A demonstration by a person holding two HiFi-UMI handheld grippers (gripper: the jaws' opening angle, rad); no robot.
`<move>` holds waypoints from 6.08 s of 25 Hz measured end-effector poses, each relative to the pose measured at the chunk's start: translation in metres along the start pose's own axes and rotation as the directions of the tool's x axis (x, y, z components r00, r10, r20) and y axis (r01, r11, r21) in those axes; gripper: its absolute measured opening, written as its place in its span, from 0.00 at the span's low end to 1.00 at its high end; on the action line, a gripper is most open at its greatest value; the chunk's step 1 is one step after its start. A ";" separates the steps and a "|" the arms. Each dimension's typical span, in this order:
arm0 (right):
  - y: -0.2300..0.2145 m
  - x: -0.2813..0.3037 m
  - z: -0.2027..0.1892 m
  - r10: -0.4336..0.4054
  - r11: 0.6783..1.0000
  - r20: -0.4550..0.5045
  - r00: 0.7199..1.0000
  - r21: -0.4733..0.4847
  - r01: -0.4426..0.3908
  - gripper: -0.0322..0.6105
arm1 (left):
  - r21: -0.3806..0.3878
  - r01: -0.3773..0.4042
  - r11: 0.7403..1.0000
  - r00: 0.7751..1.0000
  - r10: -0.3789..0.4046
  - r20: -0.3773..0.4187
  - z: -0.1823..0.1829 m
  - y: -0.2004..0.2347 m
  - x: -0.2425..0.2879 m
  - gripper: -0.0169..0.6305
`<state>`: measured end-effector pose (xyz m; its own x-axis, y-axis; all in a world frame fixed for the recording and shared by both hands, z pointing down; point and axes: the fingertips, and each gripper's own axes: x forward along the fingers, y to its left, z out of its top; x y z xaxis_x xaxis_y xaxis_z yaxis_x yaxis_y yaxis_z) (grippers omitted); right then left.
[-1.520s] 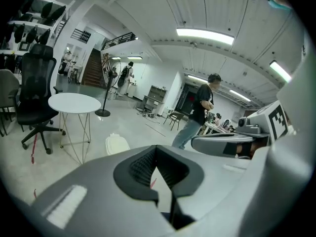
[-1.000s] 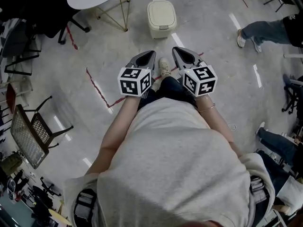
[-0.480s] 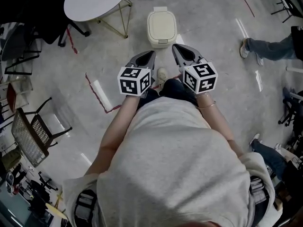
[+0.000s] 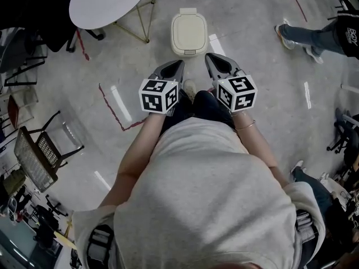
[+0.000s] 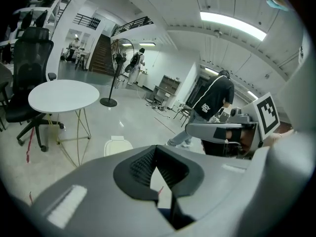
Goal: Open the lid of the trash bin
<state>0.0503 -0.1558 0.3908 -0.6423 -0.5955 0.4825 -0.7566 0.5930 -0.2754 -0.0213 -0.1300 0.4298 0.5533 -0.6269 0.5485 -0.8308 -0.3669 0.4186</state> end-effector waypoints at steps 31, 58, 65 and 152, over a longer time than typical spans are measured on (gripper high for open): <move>-0.038 0.117 -0.064 -0.057 0.998 -0.228 0.972 -0.050 0.047 0.06 | -0.029 0.067 0.997 0.991 -0.070 -0.118 -0.041 0.096 0.081 0.04; -0.075 0.210 -0.247 -0.053 0.990 -0.397 0.916 0.097 0.100 0.06 | -0.131 0.024 0.991 0.962 -0.058 -0.266 -0.181 0.163 0.176 0.04; -0.113 0.236 -0.267 -0.123 0.974 -0.367 0.922 0.136 0.184 0.06 | -0.150 -0.022 0.988 0.967 -0.017 -0.254 -0.206 0.177 0.202 0.04; -0.016 0.078 -0.031 -0.093 0.995 -0.114 0.989 0.023 0.096 0.06 | 0.146 0.113 0.983 0.990 -0.098 -0.103 0.012 0.069 0.034 0.04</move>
<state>0.0158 -0.1951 0.4584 -0.5513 -0.5822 0.5976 -0.8173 0.5207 -0.2466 -0.0600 -0.1852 0.4686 0.6356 -0.5135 0.5765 -0.7630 -0.5314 0.3679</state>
